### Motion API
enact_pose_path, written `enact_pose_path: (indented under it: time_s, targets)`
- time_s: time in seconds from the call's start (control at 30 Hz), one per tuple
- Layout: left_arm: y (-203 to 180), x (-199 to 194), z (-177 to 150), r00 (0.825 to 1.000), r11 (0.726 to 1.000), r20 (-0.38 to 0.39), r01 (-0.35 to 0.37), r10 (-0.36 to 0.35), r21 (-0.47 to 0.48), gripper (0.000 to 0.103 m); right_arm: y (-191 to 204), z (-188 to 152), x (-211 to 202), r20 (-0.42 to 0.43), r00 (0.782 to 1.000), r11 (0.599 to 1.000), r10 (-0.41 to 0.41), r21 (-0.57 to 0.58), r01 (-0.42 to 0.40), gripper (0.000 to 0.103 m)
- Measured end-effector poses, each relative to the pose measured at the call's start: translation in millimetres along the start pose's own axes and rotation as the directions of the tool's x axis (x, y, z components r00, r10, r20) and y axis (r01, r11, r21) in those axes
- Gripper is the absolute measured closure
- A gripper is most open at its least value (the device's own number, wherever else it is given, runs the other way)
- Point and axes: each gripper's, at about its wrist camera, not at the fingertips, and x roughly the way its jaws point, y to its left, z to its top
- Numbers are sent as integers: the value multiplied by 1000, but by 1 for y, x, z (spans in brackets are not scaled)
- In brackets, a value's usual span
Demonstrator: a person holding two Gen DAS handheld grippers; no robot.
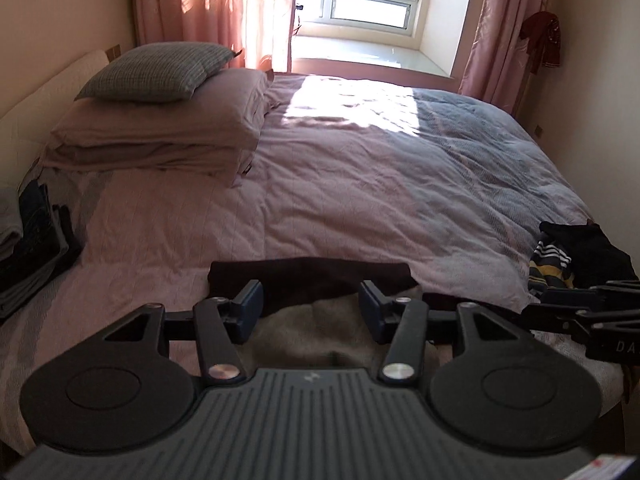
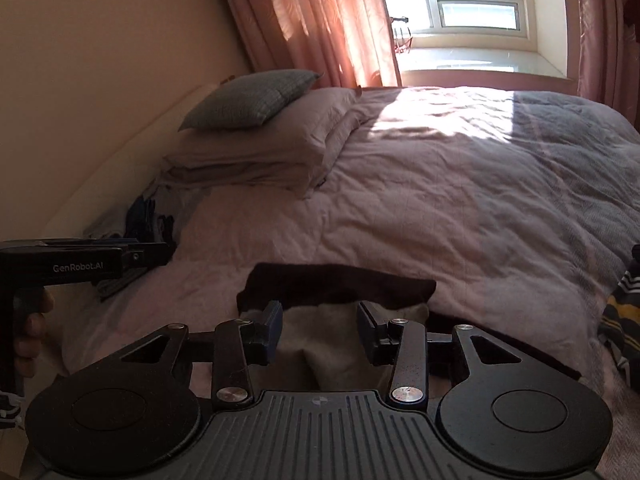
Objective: Fold large clothes
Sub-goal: 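Lift the sweater with both tools and lay it on the open bed, then move both open tools toward the crumpled sweater's hem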
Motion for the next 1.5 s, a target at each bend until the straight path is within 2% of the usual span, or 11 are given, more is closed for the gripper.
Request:
enact_pose_path:
  time_s: [0.13,0.33,0.47,0.77,0.87,1.03,1.23,1.5]
  targets:
    - [-2,-11,-35,998,1000,-64,-6,4,-24,47,2,-31,-7,-72,997,1000,-4,1,5,65]
    - [-20,-18,-81,987,998,-161,-36,28,-49,45,2,-62,-16,-147,989,996,-34,-81,22,65]
    - [-37,-33,-105,983,997,-180,-52,41,-58,42,0,-87,-25,-176,984,992,-35,-126,13,65]
    - [-65,-64,-152,975,992,-205,-103,85,-76,35,-3,-135,-46,-214,977,990,10,-136,-40,65]
    - [-73,-71,-163,971,989,-213,-132,113,-74,35,-3,-150,-48,-230,973,989,12,-139,-45,65]
    - [-81,-82,-172,972,987,-205,-137,118,-79,32,-3,-164,-54,-246,969,986,21,-153,-60,65]
    - [-84,-88,-173,973,987,-195,-142,124,-76,31,-6,-161,-62,-216,976,985,13,-164,-50,65]
    - [-74,-78,-167,972,988,-204,-134,117,-72,29,-8,-154,-52,-223,975,987,-6,-157,-29,65]
